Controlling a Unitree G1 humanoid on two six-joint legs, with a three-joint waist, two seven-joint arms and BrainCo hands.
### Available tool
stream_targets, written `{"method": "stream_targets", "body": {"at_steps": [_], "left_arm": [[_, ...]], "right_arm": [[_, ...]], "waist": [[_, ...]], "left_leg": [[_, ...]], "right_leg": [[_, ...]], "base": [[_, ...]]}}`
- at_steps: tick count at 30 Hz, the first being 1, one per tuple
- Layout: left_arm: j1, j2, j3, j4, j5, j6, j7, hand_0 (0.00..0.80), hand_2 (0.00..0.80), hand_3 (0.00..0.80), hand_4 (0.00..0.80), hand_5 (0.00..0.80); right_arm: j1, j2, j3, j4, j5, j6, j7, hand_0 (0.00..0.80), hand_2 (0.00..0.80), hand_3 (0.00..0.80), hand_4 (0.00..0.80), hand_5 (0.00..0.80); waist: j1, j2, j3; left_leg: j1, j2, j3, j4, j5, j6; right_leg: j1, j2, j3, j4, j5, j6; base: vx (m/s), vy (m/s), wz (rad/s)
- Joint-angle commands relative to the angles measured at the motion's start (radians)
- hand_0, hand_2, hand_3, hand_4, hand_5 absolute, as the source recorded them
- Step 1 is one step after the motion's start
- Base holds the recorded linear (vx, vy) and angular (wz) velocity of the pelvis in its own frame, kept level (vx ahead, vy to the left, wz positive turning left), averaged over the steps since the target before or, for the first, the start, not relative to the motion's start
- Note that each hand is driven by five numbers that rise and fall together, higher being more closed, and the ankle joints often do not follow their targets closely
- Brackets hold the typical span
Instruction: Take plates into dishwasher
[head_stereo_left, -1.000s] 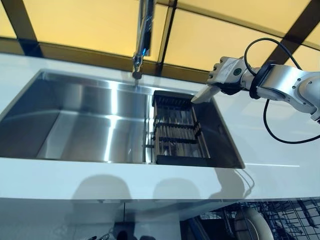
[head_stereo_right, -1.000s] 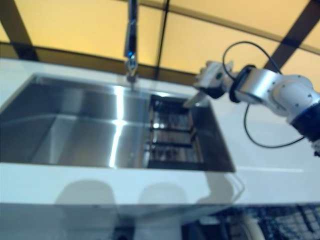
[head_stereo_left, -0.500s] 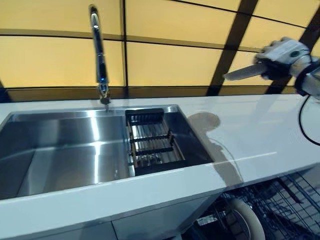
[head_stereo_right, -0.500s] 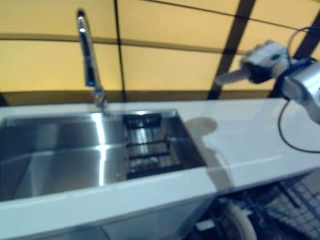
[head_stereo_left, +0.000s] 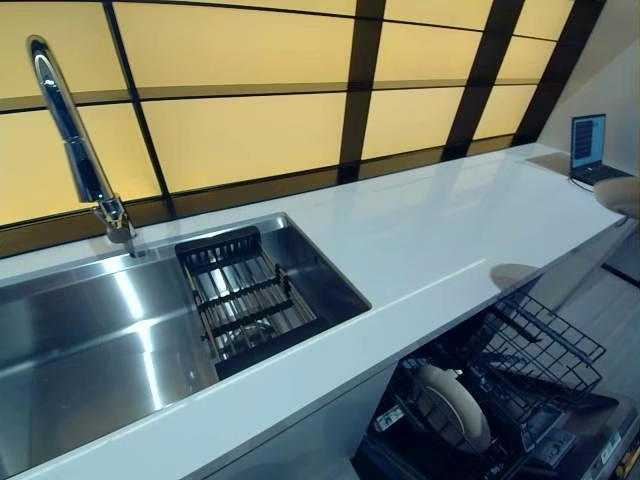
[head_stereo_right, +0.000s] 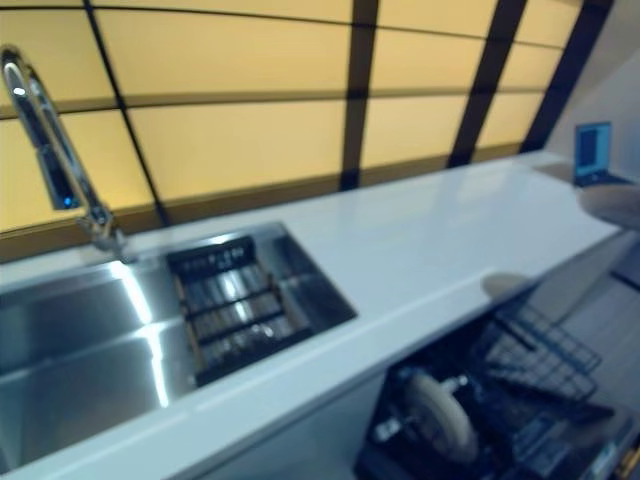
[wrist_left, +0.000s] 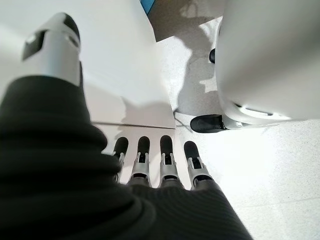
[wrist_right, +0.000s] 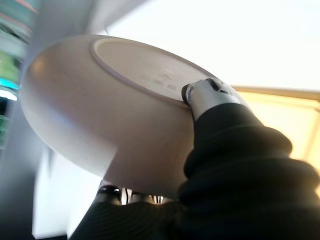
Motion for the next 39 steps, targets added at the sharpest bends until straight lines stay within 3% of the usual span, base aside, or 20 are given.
{"method": "stream_targets", "body": {"at_steps": [1,4,11,23,28,39], "left_arm": [[-0.037,0.044,0.029,0.012,0.034,-0.006,-0.002,0.0,0.0,0.0,0.0,0.0],[-0.048,0.055,0.015,0.01,0.043,0.005,-0.009,0.0,0.0,0.0,0.0,0.0],[-0.06,0.052,0.025,0.011,0.069,0.002,-0.014,0.0,0.0,0.0,0.0,0.0],[-0.067,0.053,0.045,0.031,0.095,-0.013,-0.028,0.0,0.0,0.0,0.0,0.0],[-0.062,0.055,0.046,0.039,0.101,-0.017,-0.031,0.0,0.0,0.0,0.0,0.0],[-0.061,0.058,0.045,0.039,0.107,-0.031,-0.036,0.0,0.0,0.0,0.0,0.0]], "right_arm": [[0.099,0.017,-0.192,0.064,0.093,0.004,-0.036,0.8,0.8,0.8,0.8,0.8],[0.239,0.074,-0.31,0.057,0.151,0.006,-0.008,0.8,0.8,0.8,0.8,0.8],[0.325,0.242,-0.391,-0.06,0.324,0.087,0.119,0.8,0.8,0.8,0.8,0.8],[0.312,0.432,-0.358,-0.099,0.579,0.259,0.351,0.8,0.8,0.8,0.8,0.8],[0.313,0.453,-0.332,-0.059,0.579,0.24,0.374,0.8,0.8,0.8,0.8,0.8],[0.297,0.509,-0.29,-0.094,0.612,0.286,0.365,0.8,0.8,0.8,0.8,0.8]], "waist": [[0.036,-0.074,-0.019],[0.042,-0.076,-0.008],[0.028,-0.062,0.006],[0.022,-0.049,0.019],[0.029,-0.053,0.022],[0.037,-0.051,0.03]], "left_leg": [[0.092,0.026,0.004,-0.001,-0.096,-0.038],[0.093,0.029,0.008,-0.001,-0.093,-0.037],[0.099,0.032,0.021,-0.001,-0.096,-0.033],[0.099,0.036,0.033,-0.001,-0.097,-0.036],[0.097,0.036,0.031,-0.001,-0.096,-0.038],[0.095,0.034,0.025,-0.001,-0.096,-0.037]], "right_leg": [[-0.043,-0.022,0.004,0.0,0.096,0.126],[-0.046,-0.02,0.006,0.0,0.1,0.125],[-0.049,-0.02,0.012,0.0,0.103,0.122],[-0.052,-0.028,-0.011,0.0,0.103,0.117],[-0.051,-0.029,-0.021,0.0,0.102,0.117],[-0.052,-0.032,-0.024,0.0,0.103,0.119]], "base": [[-0.016,-0.043,-0.11],[-0.004,-0.047,-0.08],[0.003,-0.015,-0.04],[0.0,0.0,0.0],[0.0,0.0,0.0],[0.0,0.0,0.0]]}}
